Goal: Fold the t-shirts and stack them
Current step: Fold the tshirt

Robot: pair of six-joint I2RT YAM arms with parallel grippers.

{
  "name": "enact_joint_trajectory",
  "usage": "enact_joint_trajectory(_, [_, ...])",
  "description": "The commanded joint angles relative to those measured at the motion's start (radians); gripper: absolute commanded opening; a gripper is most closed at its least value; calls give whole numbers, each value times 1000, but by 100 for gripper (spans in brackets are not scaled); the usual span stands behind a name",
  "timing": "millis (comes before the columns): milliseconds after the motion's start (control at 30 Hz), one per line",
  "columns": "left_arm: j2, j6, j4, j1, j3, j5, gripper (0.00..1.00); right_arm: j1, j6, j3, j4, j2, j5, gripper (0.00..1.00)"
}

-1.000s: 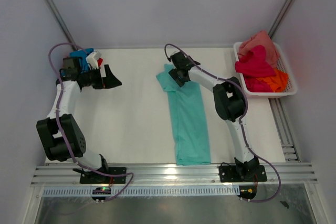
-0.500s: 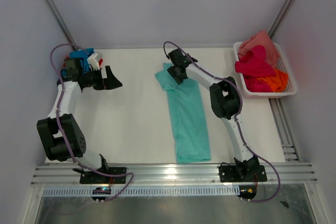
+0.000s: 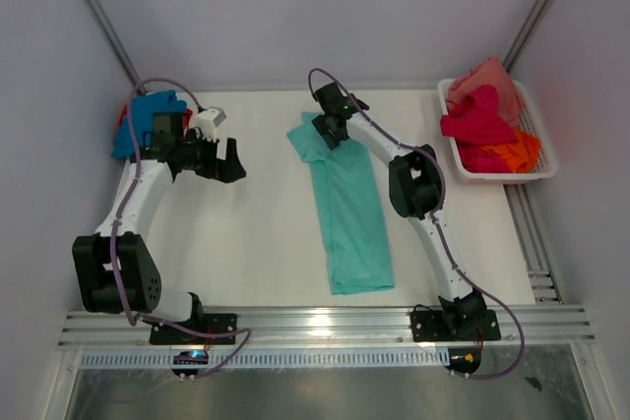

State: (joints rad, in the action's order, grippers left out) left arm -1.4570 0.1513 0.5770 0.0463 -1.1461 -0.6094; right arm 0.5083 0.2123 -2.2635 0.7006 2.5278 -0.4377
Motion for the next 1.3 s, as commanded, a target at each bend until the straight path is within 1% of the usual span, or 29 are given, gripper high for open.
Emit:
enact_joint_trajectory(0, [76,94,37,-130,34,150,99,-36,-36,-39,42,34,22,99])
enact_joint_trajectory(33, [84,105,52,-202,40,195,99,-39,-42,-56,49,40,25,99])
enact_joint_trajectory(133, [93,129,70,-322,52,275,99,-50,-48,-64,59,40,40,99])
enact_joint_trajectory(167, [92,129,75,-408,55,330,99,-51,-48,-64,60,39,40,99])
enact_joint_trajectory(233, [83,129,73,-489,62,368,99,-54,-48,-65,63,39,42,99])
enact_joint_trajectory(267, [75,126,70,-564,62,400,99,-53,-51,-64,68,39,43,99])
enact_joint_trajectory(333, [41,120,66,-635,57,422,99,-57,-59,-65,69,40,53,99])
enact_joint_trajectory(367, [24,126,67,-669,54,462,99,-59,-62,-67,71,39,59,99])
enact_joint_trajectory(400, [8,129,69,-742,51,483,99,-60,-63,-67,71,39,65,99])
enact_joint_trajectory(467, [-46,140,58,-805,42,517,99,-65,-70,-70,73,42,74,100])
enact_joint_trajectory(500, [-63,148,49,-860,34,545,99,-65,-70,-76,77,45,83,99])
enact_joint_trajectory(567, [-111,151,40,-902,16,550,99,-65,-71,-85,89,54,86,100])
enact_joint_trajectory(600, [-124,146,41,-940,2,548,99,-65,-73,-94,94,57,86,99])
enact_joint_trajectory(667, [-158,128,44,-977,-46,545,99,-68,-79,-91,94,57,91,99])
enact_joint_trajectory(700, [-166,125,47,-1017,-59,553,99,-68,-80,-87,94,58,100,99])
enact_joint_trajectory(767, [-181,128,46,-1071,-90,592,99,-71,-86,-90,100,58,108,99])
enact_joint_trajectory(800, [-184,132,40,-1098,-96,641,99,-73,-88,-93,102,61,114,99])
enact_joint_trajectory(833, [-187,139,37,-1155,-101,663,99,-73,-90,-91,102,60,117,99])
enact_joint_trajectory(933, [-190,145,35,-1227,-113,689,99,-77,-90,-96,100,61,132,99])
enact_joint_trajectory(1100, [-210,97,86,-1249,-187,668,99,-79,-85,-111,99,74,162,99])
enact_joint_trajectory(1267, [-206,105,116,-1292,-225,694,99,-80,-99,-114,111,86,185,99])
